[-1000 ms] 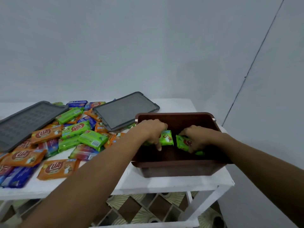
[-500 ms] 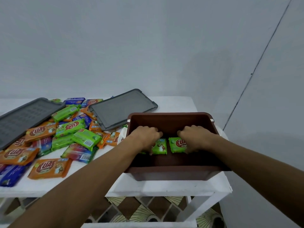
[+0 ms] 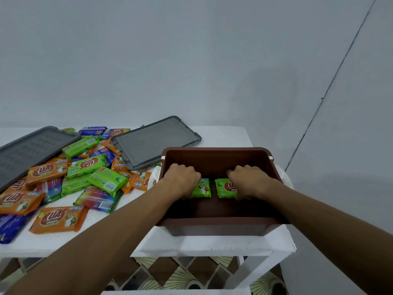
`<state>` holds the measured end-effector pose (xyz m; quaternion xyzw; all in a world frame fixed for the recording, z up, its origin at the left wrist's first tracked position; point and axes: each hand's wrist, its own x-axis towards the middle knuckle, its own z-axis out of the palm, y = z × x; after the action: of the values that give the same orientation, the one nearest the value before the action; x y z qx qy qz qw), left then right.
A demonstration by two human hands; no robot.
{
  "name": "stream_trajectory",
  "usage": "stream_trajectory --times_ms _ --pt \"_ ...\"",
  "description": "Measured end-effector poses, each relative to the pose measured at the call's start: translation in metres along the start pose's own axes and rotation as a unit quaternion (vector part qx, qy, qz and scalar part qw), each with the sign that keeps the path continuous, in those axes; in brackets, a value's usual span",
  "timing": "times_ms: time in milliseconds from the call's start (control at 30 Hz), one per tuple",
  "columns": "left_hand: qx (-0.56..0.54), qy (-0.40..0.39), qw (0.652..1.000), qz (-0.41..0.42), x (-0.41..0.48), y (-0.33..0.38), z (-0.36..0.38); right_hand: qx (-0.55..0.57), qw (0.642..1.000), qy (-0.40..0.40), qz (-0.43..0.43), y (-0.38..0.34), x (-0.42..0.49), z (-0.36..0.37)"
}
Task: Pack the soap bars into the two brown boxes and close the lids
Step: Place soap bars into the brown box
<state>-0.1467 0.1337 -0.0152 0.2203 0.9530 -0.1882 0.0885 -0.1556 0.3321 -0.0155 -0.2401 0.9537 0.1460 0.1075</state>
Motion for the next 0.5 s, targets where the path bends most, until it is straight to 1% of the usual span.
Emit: stream_trajectory --times_ms 167,233,367,433,500 --pt "0.015 -0.003 1.0 -0.004 -0.003 0.0 -0.003 0.002 1.0 0.003 -0.013 0.002 0.001 0.0" --pt "0.017 -0.004 1.0 -0.003 -0.005 0.0 -0.004 -0.017 1.0 0.006 -0.017 0.003 0.0 -0.002" --pt "-0.017 -0.046 0.999 -0.014 -0.01 -0.003 -0.014 -0.071 0.997 0.02 -0.017 0.006 -0.003 -0.004" --pt "0.005 -0.069 0.998 -0.002 -0.013 -0.006 -0.019 -0.075 0.997 0.019 -0.01 0.006 -0.004 -0.005" --pt "0.046 -0.071 0.996 0.017 -0.018 -0.01 -0.019 -0.076 0.997 0.007 -0.01 0.004 -0.004 -0.008"
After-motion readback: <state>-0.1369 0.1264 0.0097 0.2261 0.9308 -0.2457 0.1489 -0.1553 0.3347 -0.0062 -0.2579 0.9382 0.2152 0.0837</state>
